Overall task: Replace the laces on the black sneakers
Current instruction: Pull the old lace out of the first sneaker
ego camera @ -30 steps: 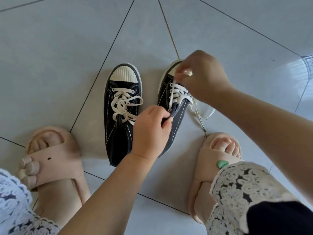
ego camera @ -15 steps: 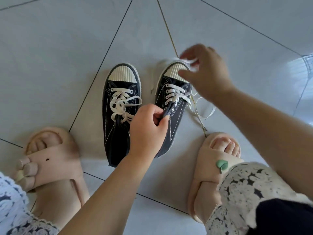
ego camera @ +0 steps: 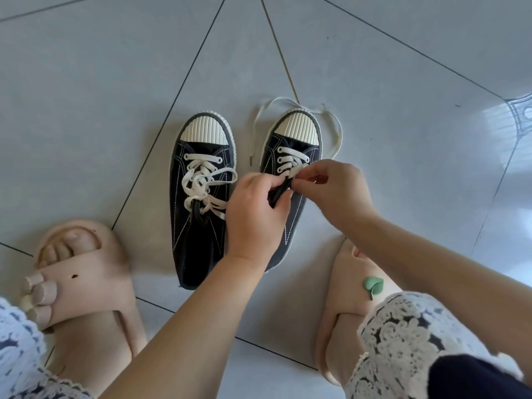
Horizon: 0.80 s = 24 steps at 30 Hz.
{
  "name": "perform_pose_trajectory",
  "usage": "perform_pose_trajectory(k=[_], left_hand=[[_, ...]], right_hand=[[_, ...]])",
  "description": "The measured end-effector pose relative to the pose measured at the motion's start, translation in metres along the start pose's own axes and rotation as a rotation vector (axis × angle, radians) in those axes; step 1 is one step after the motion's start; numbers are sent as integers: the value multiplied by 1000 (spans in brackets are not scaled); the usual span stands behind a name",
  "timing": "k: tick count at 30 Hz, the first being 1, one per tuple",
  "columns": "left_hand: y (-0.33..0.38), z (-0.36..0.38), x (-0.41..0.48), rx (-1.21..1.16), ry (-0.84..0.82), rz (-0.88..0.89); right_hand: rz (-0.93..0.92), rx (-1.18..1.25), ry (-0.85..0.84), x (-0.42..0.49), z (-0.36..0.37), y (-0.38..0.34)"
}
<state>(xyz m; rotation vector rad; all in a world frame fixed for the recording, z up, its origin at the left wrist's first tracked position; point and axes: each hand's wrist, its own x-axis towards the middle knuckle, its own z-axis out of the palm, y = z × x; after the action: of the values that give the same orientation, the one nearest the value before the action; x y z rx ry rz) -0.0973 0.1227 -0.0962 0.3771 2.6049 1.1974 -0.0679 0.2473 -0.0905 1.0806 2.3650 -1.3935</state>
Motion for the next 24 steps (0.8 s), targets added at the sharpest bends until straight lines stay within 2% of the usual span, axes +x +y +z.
perform_pose_trajectory(k=[4, 8, 13, 16, 18, 21, 24], left_hand=[[-2, -1, 1, 3, 8, -10], [-2, -2, 0, 10, 11, -1], [-2, -3, -7, 27, 29, 33], [0, -1, -12, 8, 34, 31], [-4, -1, -11, -24, 32, 10], [-10, -5, -9, -52, -7, -2], [-12, -5, -12, -45, -18, 2]], right_hand=[[61, 84, -26, 6, 1, -3], [105, 28, -75, 10, 2, -6], [328, 246, -370, 18, -21, -12], [469, 484, -442, 16, -29, -9], [437, 513, -405, 9, -25, -3], [230, 277, -314, -4, -12, 5], [99, 197, -189, -7, -1, 7]])
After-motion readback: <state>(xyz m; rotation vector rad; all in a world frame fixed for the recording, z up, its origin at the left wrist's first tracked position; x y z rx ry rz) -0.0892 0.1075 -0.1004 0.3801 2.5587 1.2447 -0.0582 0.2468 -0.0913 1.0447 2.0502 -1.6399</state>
